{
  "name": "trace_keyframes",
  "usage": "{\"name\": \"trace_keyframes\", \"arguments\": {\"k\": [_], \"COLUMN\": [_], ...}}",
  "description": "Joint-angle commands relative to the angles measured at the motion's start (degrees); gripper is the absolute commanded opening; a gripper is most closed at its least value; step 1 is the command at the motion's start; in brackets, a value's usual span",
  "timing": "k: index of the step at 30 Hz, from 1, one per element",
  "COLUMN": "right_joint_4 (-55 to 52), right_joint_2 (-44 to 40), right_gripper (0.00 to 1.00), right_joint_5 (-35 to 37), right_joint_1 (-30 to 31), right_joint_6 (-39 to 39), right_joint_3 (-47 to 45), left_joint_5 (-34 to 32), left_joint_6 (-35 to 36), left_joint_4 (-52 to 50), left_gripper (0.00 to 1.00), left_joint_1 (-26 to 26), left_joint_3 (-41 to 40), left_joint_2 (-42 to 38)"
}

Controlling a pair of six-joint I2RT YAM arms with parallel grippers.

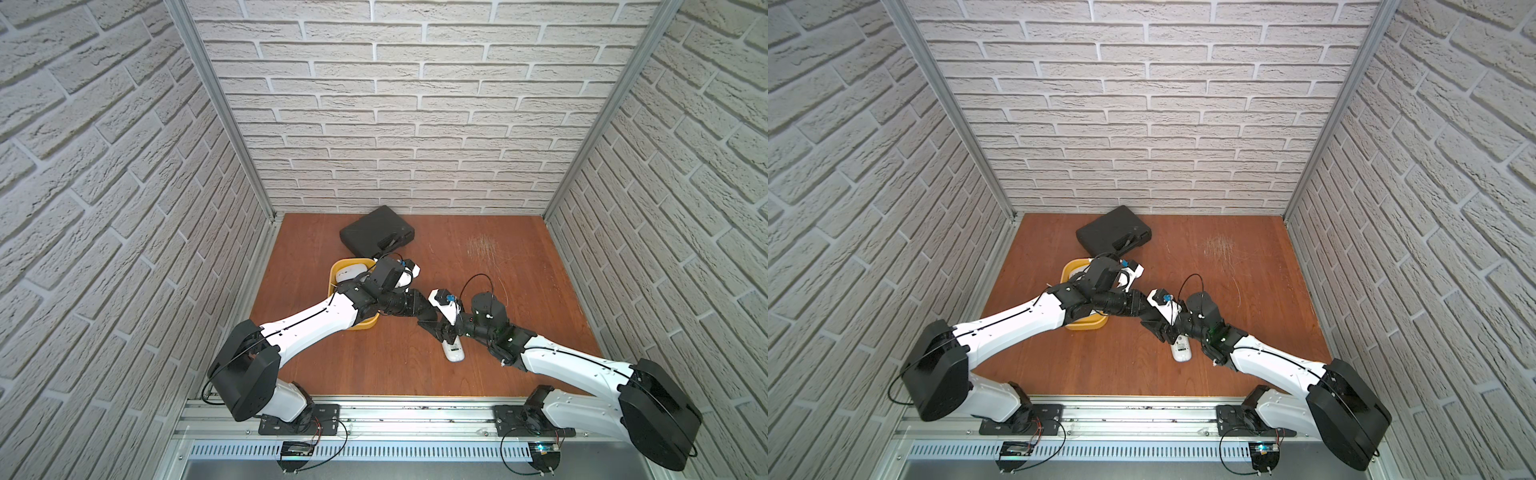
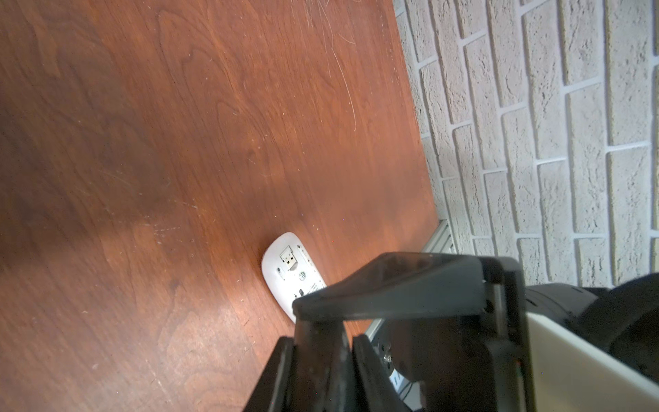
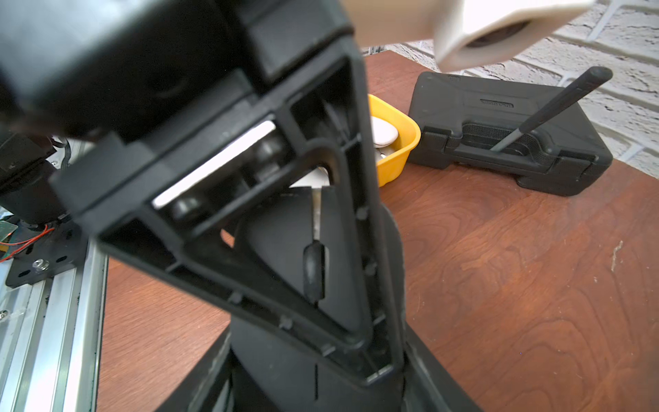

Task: Put the mouse in the storage box
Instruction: Pick up the mouse from the center of the board.

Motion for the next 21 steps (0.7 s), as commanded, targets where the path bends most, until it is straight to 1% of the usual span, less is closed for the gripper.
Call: {"name": "trace_keyframes", "arguments": {"k": [1,3,5,7,15,18,21], "right_joint_4": [3.23,3.17,3.17,3.26,3.35,3.94,4.31], "right_joint_2": [-0.29,-0.16,-0.06,-0.04,-0.44,-0.58,-0.48], "right_gripper": [0.54,0.55,0.59,0.61,0.85,0.91,0.94], "right_joint_5": [-2.36,-2.39,-2.50,-2.69,-1.94,-0.99,-0.46], "right_joint_1": [0.30,0.30,0.30,0.30,0.30,0.25,0.21], "right_joint_6": [0.49,0.60,0.84,0.84,1.62,1.90,2.25], "right_joint_3": [1.39,1.37,1.40,1.40,1.27,0.90,0.82], "left_joint_5": [2.39,2.34,2.09,1.88,1.69,1.91,2.04], "left_joint_6": [1.46,1.55,1.65,1.70,1.49,1.39,1.39], "left_joint_4": [3.80,3.56,3.24,3.33,3.07,2.79,2.64], "left_gripper": [0.14,0.09,0.03,0.00,0.00,0.00,0.00], "left_joint_1": [-0.45,-0.35,-0.27,0.15,2.98,4.35,5.60], "left_joint_3": [1.54,1.71,1.72,1.50,-0.01,-0.95,-2.11], "left_joint_2": [0.49,0.45,0.22,-0.09,-2.60,-3.93,-5.38]}}
